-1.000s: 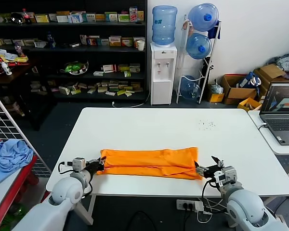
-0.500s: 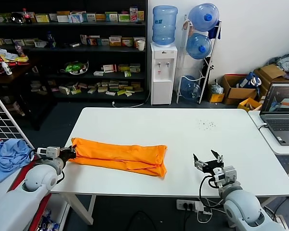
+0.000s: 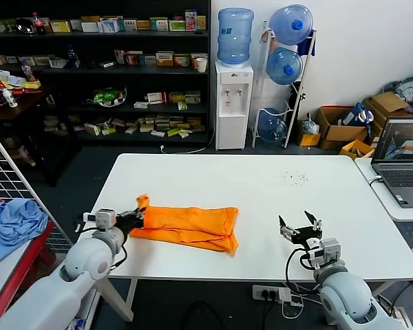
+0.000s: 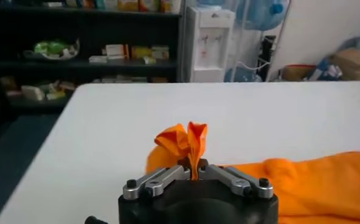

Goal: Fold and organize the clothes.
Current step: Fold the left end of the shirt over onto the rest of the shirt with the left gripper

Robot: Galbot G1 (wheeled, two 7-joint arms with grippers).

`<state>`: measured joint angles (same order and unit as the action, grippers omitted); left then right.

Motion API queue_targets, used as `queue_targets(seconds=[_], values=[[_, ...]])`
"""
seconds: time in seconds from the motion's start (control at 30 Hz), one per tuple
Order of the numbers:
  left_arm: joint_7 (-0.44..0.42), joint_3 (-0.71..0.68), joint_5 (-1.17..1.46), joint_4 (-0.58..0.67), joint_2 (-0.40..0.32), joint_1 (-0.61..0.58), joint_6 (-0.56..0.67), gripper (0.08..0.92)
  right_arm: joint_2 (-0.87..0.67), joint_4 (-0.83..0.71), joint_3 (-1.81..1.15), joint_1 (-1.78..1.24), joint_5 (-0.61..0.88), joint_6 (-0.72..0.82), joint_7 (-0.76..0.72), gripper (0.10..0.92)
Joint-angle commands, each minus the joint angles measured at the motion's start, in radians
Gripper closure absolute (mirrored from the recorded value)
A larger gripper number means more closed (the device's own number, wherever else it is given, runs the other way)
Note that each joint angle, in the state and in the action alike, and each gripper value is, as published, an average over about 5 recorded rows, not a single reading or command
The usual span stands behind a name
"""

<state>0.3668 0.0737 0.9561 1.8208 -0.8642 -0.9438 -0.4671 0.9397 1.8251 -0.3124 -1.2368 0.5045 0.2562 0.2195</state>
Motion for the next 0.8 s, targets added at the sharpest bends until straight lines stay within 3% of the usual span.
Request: queue_targets(seconds=[0.03,0.23,0.5,0.63,0.8], values=[[0.181,-0.131,0.151,0.114,-0.173,0.028,0.0,0.885,0.008,-0.039,0.003,0.019,0.0,-0.032,-0.005,0.203],[0.235,-0.193,0.167,0.091,-0.254,0.053,0.022,0.885,0.013,-0.062,0.021,0.04,-0.003,-0.024,-0.007,0.203],[0.256,-0.258,0.128,-0.03,-0.386,0.106,0.045,0.885,0.021,-0.093,0.023,0.057,-0.004,-0.025,-0.007,0.203],[0.231,-0.272,0.105,-0.117,-0.447,0.143,0.055,0.885,0.03,-0.103,0.027,0.06,-0.005,-0.024,-0.008,0.203],[0.168,-0.288,0.04,-0.177,-0.473,0.154,0.079,0.869,0.031,-0.102,0.031,0.067,-0.004,-0.017,-0.004,0.203]])
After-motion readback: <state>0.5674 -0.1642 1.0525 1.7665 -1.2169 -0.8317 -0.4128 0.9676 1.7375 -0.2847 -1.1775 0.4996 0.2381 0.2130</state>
